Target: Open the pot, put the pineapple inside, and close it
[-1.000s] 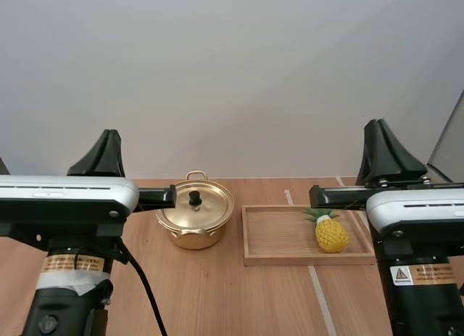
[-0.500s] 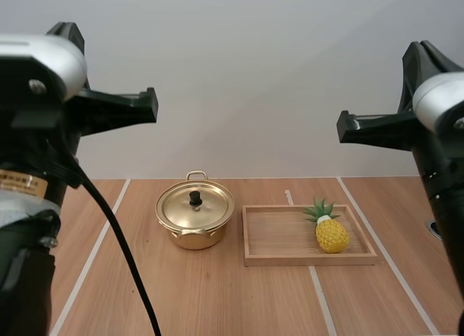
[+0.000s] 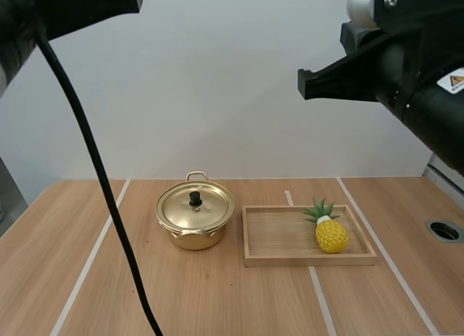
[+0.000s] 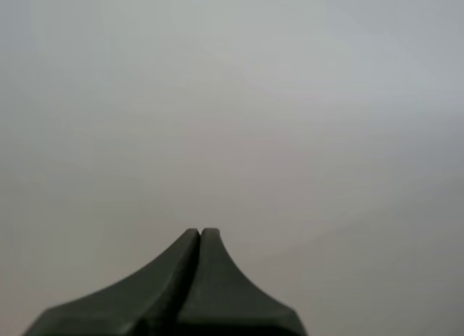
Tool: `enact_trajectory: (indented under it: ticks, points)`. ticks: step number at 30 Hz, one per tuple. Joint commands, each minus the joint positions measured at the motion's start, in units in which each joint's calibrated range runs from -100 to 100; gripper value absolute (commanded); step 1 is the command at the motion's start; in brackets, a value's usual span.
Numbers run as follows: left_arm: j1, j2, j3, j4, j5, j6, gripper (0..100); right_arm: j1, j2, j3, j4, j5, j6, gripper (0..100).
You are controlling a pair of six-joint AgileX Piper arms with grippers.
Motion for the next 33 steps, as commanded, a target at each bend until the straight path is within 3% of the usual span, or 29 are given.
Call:
enact_trajectory:
  ticks: [1,10,14,21,33]
  points:
    - [-0.1,3.0,-3.7,0.3,2.2,1.3,0,-1.4,2.8,-3.0,0.0,1.2,0.5,0]
    - [-0.1,14.7,-16.5,-0.5,15.5,1.7,0,-6.1,10.3,-9.1,-2.8,11.6,6.3,0]
    - [-0.1,19.5,-22.0,-4.8,24.9,6.8,0,-6.2,11.0,-9.3,-6.5,15.2,7.8,0]
    - [-0.1,27.0,-29.5,-14.7,45.0,14.4,0,-6.2,11.0,-9.3,-7.7,19.1,7.8,0]
    - [-0.1,37.0,-32.0,-17.2,69.2,15.7,0,-6.2,11.0,-9.3,-11.3,24.5,8.9,0]
